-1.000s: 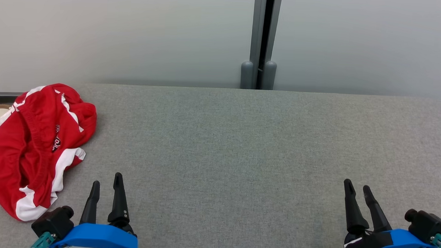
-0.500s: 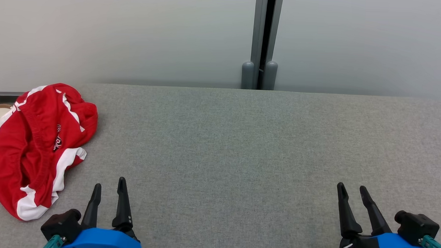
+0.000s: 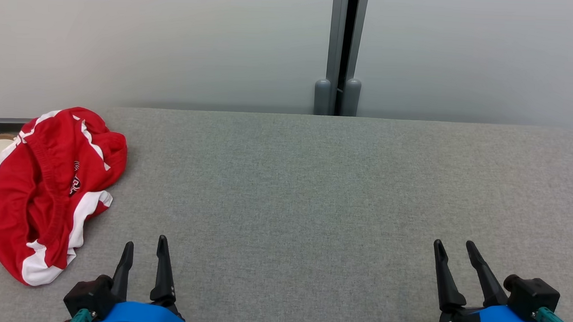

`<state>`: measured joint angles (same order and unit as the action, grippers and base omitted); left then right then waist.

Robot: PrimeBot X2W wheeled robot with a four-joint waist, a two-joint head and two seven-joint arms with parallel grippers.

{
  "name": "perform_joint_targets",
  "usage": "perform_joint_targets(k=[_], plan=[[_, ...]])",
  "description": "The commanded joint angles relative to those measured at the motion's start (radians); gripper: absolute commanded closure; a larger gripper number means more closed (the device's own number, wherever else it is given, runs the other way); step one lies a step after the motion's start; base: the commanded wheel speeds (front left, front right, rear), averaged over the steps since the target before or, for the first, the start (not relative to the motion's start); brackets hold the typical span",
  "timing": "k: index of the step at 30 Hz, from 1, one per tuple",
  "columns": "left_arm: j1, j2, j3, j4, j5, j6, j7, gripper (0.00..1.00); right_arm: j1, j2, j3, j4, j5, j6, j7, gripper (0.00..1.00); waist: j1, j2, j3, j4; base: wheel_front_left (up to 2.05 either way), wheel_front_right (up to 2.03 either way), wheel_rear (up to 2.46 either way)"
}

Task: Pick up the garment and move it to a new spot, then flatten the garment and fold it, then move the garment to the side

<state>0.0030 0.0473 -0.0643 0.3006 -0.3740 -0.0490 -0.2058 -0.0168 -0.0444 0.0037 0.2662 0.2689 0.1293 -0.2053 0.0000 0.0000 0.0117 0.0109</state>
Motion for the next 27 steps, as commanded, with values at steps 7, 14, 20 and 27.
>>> perform_joint_targets(k=[7,14,20,27], plan=[[-0.005,0.004,-0.005,0.016,0.072,0.006,-0.024,0.00,0.005,-0.008,-0.004,0.008,-0.086,0.002,-0.025,0.00,0.0000,0.0000,-0.003,0.004,0.00,0.00,0.00],[-0.005,0.004,-0.009,0.026,0.122,0.008,-0.037,0.00,0.005,-0.008,-0.006,0.014,-0.142,0.002,-0.037,0.00,0.0000,0.0000,-0.003,0.007,0.00,0.00,0.00],[-0.002,0.004,-0.014,0.034,0.161,0.008,-0.047,0.00,0.006,-0.008,-0.004,0.018,-0.184,0.001,-0.048,0.00,0.0000,0.0000,-0.001,0.006,0.00,0.00,0.00],[0.001,0.004,-0.019,0.037,0.202,0.011,-0.058,0.00,0.009,-0.009,-0.005,0.021,-0.226,0.002,-0.059,0.00,0.0000,0.0000,0.000,0.007,0.00,0.00,0.00]])
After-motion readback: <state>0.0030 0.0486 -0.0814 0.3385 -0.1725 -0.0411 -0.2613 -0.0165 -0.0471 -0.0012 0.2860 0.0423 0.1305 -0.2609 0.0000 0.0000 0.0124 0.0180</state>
